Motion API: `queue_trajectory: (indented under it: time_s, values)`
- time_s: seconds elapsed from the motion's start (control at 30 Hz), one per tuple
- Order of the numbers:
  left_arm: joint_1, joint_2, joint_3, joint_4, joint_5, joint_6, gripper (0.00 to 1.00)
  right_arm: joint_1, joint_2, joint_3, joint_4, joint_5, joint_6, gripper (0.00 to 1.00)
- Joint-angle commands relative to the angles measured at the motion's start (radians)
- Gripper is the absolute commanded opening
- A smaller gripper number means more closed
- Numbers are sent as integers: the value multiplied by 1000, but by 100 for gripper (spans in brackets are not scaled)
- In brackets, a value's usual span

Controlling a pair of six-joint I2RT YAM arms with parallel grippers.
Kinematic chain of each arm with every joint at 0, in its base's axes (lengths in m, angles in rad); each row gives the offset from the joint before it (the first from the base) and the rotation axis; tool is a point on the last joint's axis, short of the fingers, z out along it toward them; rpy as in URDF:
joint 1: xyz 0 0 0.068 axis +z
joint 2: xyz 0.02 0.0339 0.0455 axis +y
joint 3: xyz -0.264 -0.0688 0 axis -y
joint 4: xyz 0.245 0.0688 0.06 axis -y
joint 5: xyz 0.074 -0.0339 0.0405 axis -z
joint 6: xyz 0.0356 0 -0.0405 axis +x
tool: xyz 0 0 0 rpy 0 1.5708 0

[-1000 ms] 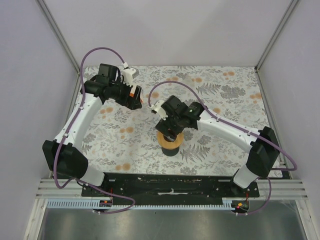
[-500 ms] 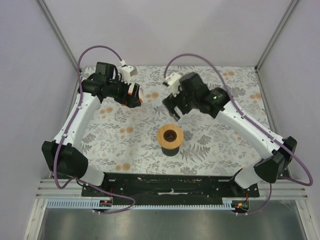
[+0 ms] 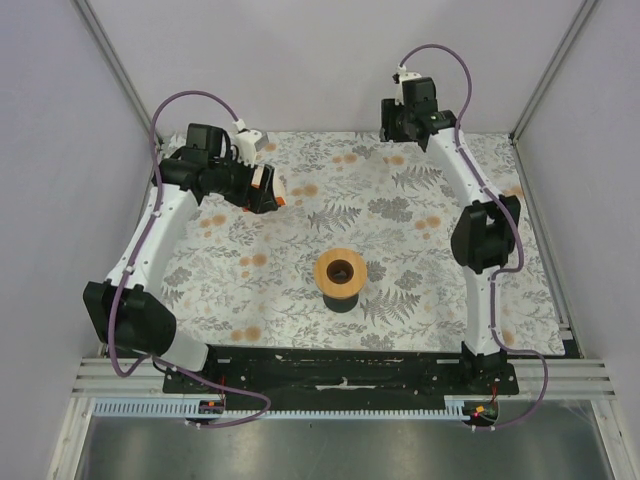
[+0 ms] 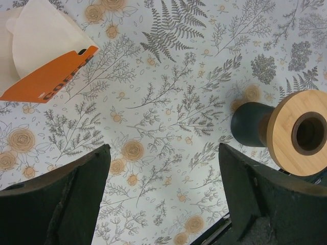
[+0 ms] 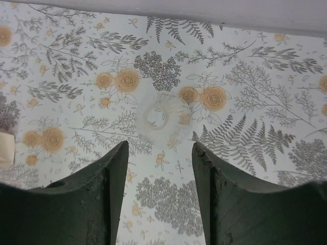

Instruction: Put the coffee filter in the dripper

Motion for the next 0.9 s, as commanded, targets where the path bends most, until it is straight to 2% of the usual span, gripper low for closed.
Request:
queue_trajectory:
  time_s: [0.0,0.17,0.33,0.57,0.87]
  values:
    - [16,31,22,10,10,39,91,-12,125,139,56,-51,73,58]
    - [27,57,23,8,27,46,90,-12,224,153,77,-88,113,50]
    - [31,71,32,10,44,48,90,-15,293,161,113,-107,167,36]
    - [44,76,32,4,56,54,89,-21,313,135,123,-30,218,34]
    - [59,83,43,5,73,52,89,-15,386,184,68,-25,198,35]
